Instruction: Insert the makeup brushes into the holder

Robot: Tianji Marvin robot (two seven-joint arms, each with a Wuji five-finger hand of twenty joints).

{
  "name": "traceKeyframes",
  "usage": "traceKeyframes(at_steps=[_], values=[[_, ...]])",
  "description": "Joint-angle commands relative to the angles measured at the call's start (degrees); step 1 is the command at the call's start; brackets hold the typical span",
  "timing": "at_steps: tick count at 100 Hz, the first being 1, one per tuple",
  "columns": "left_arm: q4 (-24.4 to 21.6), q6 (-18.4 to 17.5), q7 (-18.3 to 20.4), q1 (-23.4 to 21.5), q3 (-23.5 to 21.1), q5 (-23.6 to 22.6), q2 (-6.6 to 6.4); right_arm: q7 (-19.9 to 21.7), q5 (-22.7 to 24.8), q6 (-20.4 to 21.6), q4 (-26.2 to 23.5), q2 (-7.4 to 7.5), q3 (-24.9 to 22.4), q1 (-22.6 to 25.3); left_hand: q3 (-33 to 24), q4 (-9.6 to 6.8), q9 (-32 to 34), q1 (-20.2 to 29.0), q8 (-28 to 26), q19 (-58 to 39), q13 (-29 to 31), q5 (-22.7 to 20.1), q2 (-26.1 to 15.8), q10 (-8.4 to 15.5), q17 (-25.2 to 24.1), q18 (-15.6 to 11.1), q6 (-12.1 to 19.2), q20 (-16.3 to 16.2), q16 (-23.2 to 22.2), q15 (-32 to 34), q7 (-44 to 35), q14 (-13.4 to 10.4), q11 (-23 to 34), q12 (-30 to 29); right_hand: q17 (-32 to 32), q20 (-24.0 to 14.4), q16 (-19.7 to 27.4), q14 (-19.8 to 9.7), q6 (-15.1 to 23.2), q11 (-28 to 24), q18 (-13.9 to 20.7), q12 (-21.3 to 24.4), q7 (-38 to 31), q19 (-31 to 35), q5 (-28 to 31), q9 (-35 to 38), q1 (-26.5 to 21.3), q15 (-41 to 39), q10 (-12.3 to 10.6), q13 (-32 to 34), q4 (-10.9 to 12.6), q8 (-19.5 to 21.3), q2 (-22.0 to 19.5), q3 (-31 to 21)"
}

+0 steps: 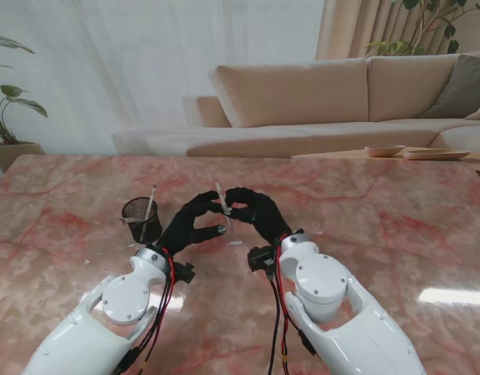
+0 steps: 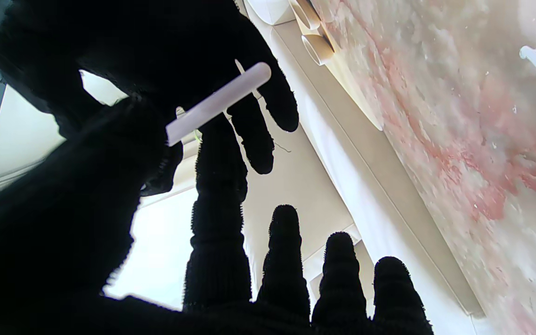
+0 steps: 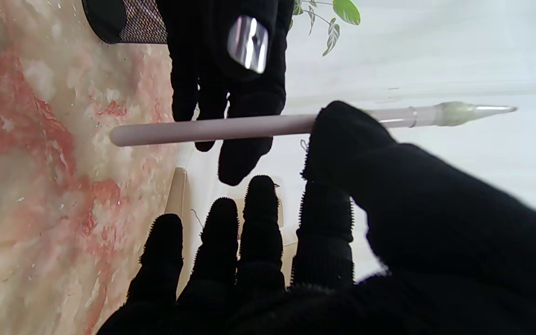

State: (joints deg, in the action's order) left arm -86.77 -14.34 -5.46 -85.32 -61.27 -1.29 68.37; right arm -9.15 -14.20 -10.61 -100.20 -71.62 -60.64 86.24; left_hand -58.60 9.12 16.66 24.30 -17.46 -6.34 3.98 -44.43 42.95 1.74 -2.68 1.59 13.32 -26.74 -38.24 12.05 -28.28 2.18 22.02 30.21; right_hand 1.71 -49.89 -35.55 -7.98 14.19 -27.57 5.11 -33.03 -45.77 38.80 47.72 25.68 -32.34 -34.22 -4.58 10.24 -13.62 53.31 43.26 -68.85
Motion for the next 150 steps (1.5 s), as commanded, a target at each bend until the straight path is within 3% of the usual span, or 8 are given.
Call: traceKeyframes(at_steps=[1,17,36,50,81,89,115,150], values=[[0.51,-0.43,-0.62,0.06,0.33,0.01,0.57,1.36,-0.26,-0.43,0.34,0.11,0.19,0.41,-2.40,2.19,1.34,-1.05,-1.00,-0.03,0.08,-2.54,2.32,2.40,-0.39,-0.48,3.70,-0.06,-0.52,1.93,-2.07,0.30,1.07,0.85,0.43,-1.93,0.13,-0.90,0.78,0.27,2.49,0.83,-5.39,-0.49,4.85,-0.82,-2.37,-0.11,-0.21,-1.14,2.59,1.73,-2.02,-1.37],[1.10,-1.54,-0.46,0.39,0.54,0.69,0.63,1.87,-0.50,-0.87,0.32,0.20,0.25,0.42,-2.49,2.23,2.26,-0.09,-1.44,-0.16,0.19,-4.68,2.78,2.86,-0.50,-0.55,4.68,-0.31,-0.34,2.51,-3.48,0.21,1.13,0.80,0.48,-2.04,0.15,-0.82,0.70,0.19,2.47,0.70,-5.41,-0.64,4.81,-0.69,-2.52,-0.05,-0.16,-1.16,2.61,1.75,-2.04,-1.21],[1.44,-2.00,-0.64,0.40,0.48,1.16,0.75,2.14,-0.44,-1.18,0.29,0.26,0.27,0.29,1.04,8.47,4.13,3.93,0.90,0.06,0.78,-7.15,4.37,3.35,-0.42,-0.65,6.82,-0.29,0.38,3.54,-6.70,0.10,1.36,0.76,0.50,-2.16,0.15,-0.82,0.71,0.05,2.43,0.48,-5.40,-0.79,4.75,-0.66,-2.55,-0.02,-0.20,-1.14,2.63,1.75,-2.19,-1.08],[1.64,-2.27,-0.98,0.35,0.48,1.14,0.83,2.49,-0.49,-1.43,0.27,0.32,0.32,0.21,4.32,9.40,5.62,6.98,4.99,0.10,1.36,-8.81,5.10,4.14,-0.38,-0.82,8.88,-0.23,0.50,4.01,-12.68,-0.13,1.68,0.90,0.52,-2.23,0.15,-0.82,0.72,0.03,2.42,0.37,-5.42,-0.89,4.64,-0.70,-2.64,-0.01,-0.16,-1.14,2.66,1.84,-2.23,-1.01],[1.88,-2.64,-1.45,0.43,0.54,1.51,1.01,2.64,-0.58,-1.87,0.20,0.34,0.33,0.21,6.27,7.39,7.52,10.06,8.57,-0.08,2.18,-11.88,0.37,5.00,-0.28,-1.43,9.77,-0.33,0.45,4.84,-18.36,-0.65,2.34,1.08,0.60,-2.43,0.13,-0.82,0.54,-0.02,2.42,0.06,-5.45,-1.16,4.54,-0.79,-2.78,0.01,-0.15,-1.20,2.69,1.96,-2.35,-0.80],[1.83,-2.66,-0.83,0.41,0.51,1.99,0.89,2.82,-0.51,-1.95,0.27,0.38,0.35,0.16,9.69,5.77,7.18,12.21,9.78,0.40,1.83,-11.52,-2.34,5.05,-0.20,-1.73,9.53,0.18,0.66,4.89,-19.68,-0.86,2.08,0.94,0.62,-2.47,0.12,-0.83,0.54,-0.01,2.41,0.02,-5.45,-1.22,4.54,-0.78,-2.79,0.03,-0.22,-1.20,2.71,1.97,-2.41,-0.80],[1.66,-2.45,0.19,0.31,0.46,3.10,0.76,3.10,-0.60,-1.96,0.33,0.44,0.30,0.21,13.12,3.38,6.18,14.25,8.10,0.56,1.29,-11.69,-8.10,4.92,0.03,-2.61,8.80,0.92,0.71,5.12,-24.52,-1.52,2.16,1.04,0.77,-2.64,0.09,-0.76,0.49,0.06,2.43,-0.13,-5.44,-1.49,4.45,-0.87,-2.94,0.16,-0.13,-1.37,2.70,2.04,-2.54,-0.62],[1.29,-2.13,2.53,0.22,0.17,5.06,0.36,2.57,-0.95,-1.80,0.60,0.28,0.06,0.40,18.10,1.22,2.28,18.05,-9.74,1.63,0.12,-6.91,-13.86,5.11,0.44,-3.49,7.85,3.84,0.75,2.68,-21.64,-2.37,1.87,1.19,0.95,-2.92,-0.04,-0.79,0.93,0.18,2.52,-0.31,-5.25,-1.77,3.63,-1.09,-3.14,0.23,-0.24,-1.52,2.44,2.75,-3.53,0.31]])
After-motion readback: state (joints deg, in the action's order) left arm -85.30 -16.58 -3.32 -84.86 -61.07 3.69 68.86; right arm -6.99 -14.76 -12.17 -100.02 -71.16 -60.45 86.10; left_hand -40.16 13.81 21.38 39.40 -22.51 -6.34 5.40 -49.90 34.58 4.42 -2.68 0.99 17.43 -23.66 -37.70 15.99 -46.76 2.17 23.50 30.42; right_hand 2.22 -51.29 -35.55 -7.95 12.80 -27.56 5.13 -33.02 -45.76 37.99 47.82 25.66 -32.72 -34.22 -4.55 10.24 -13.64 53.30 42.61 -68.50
